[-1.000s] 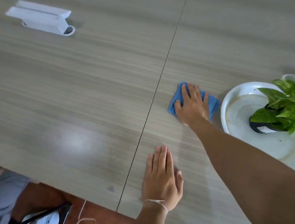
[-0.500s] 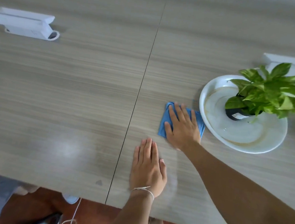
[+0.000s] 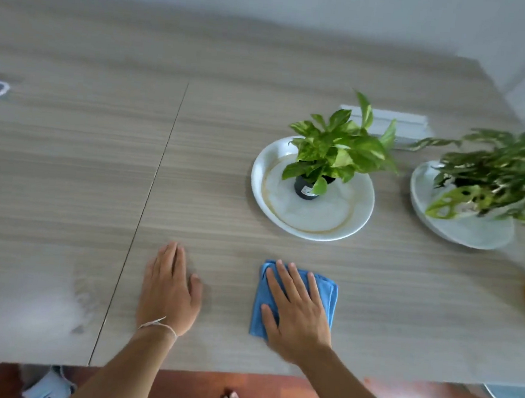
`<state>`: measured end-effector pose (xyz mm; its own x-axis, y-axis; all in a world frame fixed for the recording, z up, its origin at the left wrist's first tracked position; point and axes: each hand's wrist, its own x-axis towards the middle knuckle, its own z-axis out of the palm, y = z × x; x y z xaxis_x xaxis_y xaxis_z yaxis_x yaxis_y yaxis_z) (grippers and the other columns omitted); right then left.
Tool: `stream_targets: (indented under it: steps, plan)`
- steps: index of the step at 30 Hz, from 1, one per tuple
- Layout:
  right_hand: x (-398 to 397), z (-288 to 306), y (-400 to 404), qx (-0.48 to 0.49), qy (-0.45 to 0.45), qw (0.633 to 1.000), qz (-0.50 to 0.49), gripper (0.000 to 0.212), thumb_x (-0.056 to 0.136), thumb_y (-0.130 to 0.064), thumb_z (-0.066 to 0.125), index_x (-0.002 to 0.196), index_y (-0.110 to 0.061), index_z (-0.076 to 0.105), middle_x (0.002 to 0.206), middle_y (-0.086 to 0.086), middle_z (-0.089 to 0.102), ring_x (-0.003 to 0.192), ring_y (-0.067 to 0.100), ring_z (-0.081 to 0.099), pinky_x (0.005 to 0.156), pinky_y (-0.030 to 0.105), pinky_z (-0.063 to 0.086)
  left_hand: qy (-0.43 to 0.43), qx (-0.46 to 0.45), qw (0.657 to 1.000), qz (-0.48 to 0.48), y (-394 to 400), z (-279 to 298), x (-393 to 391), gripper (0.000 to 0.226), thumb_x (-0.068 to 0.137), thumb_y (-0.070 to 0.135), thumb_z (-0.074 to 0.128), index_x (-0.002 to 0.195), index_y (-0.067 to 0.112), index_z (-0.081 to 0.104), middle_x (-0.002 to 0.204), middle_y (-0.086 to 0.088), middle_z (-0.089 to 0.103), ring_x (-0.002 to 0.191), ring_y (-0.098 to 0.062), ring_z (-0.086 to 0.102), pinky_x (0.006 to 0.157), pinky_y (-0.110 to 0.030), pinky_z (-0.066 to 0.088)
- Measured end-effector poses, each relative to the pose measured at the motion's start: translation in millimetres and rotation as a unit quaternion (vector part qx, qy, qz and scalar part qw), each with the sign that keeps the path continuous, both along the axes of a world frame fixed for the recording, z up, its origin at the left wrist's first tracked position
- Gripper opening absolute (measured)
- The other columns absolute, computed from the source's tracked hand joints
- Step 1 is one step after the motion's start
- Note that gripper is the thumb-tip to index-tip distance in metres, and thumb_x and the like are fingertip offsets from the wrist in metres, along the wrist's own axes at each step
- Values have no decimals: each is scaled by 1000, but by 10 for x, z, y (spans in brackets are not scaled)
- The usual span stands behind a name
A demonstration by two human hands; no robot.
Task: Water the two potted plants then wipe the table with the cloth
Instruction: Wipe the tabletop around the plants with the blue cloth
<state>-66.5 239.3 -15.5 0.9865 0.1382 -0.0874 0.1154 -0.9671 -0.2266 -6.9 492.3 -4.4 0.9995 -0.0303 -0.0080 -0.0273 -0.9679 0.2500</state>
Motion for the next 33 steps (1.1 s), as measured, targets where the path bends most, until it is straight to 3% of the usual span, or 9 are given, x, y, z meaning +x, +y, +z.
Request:
stream_targets:
  steps: [5,12,17,20,24,28,33]
  plan:
    - [-244,13,-608,-6,4,998,-58,70,99,-52,40,162,-26,24,170,-5,13,158,17,6,126,51,6,-32,6,998,-50,-162,24,-63,64,93,34,29,132,-11,51,140,-29,49,133,-43,44,110,-55,39]
    - [-391,37,-1356,-21,7,989,-143,70,100,-52,31,163,-25,16,171,-6,7,157,16,-1,127,47,-2,-51,-81,982,-162,-1503,91,-333,57,96,35,36,139,1,49,148,-18,46,143,-30,36,114,-45,35]
    - [-553,90,-1731,-15,17,979,-203,75,96,-59,9,163,-27,0,170,-9,-7,155,13,-15,125,45,-11,-13,-43,976,-212,-2039,47,-471,60,91,43,44,134,3,56,145,-15,51,136,-30,47,113,-39,30]
    - [-527,116,-1785,-11,33,978,-207,75,97,-59,11,162,-27,-5,170,-10,-13,153,13,-22,124,46,-14,-14,-25,981,-189,-2057,34,-455,63,88,45,45,133,2,57,144,-14,52,134,-30,50,112,-34,26]
    - [-403,102,-1824,-24,25,977,-210,74,99,-54,15,163,-23,-4,171,-5,-8,156,18,-15,124,49,-12,-17,5,983,-180,-2093,8,-464,67,92,47,38,143,4,46,154,-12,39,144,-27,35,117,-38,25]
    - [-67,41,-1950,-23,5,976,-217,74,99,-54,13,164,-21,3,172,-3,-1,157,19,-8,125,50,-7,-8,26,985,-170,-2099,-14,-459,71,94,53,28,151,9,33,162,-6,25,150,-20,18,123,-34,15]
    - [452,20,-2073,-39,-2,977,-210,73,99,-54,11,163,-20,8,172,-2,4,157,19,-5,125,51,-4,-5,19,985,-173,-2077,-79,-441,72,94,54,26,152,11,30,163,-4,21,151,-20,16,124,-35,14]
